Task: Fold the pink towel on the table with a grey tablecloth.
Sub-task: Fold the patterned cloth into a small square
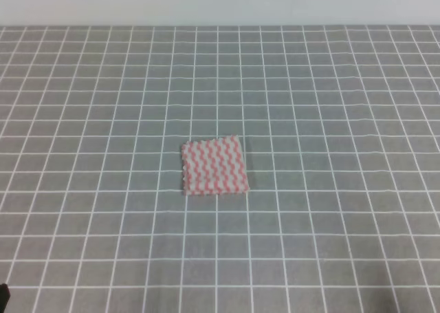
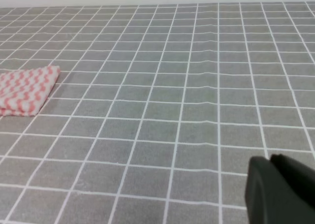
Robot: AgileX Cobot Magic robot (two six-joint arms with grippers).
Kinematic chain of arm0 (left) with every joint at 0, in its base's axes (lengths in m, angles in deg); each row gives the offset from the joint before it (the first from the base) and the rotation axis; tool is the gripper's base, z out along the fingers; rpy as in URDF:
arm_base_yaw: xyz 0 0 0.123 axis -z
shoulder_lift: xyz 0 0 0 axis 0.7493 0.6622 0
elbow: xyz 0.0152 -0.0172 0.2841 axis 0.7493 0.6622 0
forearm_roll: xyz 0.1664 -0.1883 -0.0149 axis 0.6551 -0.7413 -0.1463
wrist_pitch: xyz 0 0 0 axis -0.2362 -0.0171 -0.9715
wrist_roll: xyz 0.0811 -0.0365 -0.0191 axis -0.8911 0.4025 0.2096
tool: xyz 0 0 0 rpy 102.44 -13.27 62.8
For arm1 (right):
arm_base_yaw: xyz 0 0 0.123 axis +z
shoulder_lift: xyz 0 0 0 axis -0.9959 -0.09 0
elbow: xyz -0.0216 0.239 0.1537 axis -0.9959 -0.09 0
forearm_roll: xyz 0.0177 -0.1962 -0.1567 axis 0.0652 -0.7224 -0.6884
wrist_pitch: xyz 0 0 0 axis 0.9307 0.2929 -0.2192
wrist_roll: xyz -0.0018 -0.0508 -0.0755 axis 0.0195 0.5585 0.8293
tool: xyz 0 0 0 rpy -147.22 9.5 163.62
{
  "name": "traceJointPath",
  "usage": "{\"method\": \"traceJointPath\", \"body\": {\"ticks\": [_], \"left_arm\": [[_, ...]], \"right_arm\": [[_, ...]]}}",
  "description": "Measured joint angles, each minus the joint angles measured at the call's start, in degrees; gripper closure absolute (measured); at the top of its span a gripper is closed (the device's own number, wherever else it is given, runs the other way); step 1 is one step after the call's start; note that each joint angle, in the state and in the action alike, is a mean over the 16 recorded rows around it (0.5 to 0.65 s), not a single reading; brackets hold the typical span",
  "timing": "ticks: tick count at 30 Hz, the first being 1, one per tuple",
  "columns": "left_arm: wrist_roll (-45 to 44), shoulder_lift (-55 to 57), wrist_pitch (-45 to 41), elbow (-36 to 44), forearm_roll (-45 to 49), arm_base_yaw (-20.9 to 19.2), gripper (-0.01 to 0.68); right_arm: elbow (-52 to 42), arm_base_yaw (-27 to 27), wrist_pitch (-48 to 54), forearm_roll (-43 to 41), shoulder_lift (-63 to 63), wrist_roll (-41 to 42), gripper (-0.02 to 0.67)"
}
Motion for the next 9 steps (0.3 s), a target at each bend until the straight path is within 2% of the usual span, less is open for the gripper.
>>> {"method": "traceJointPath", "body": {"ticks": [9], "left_arm": [[0.0,-0.1,0.1,0.1,0.0,0.0,0.676]], "right_arm": [[0.1,0.0,0.1,0.0,0.0,0.1,0.664]]}}
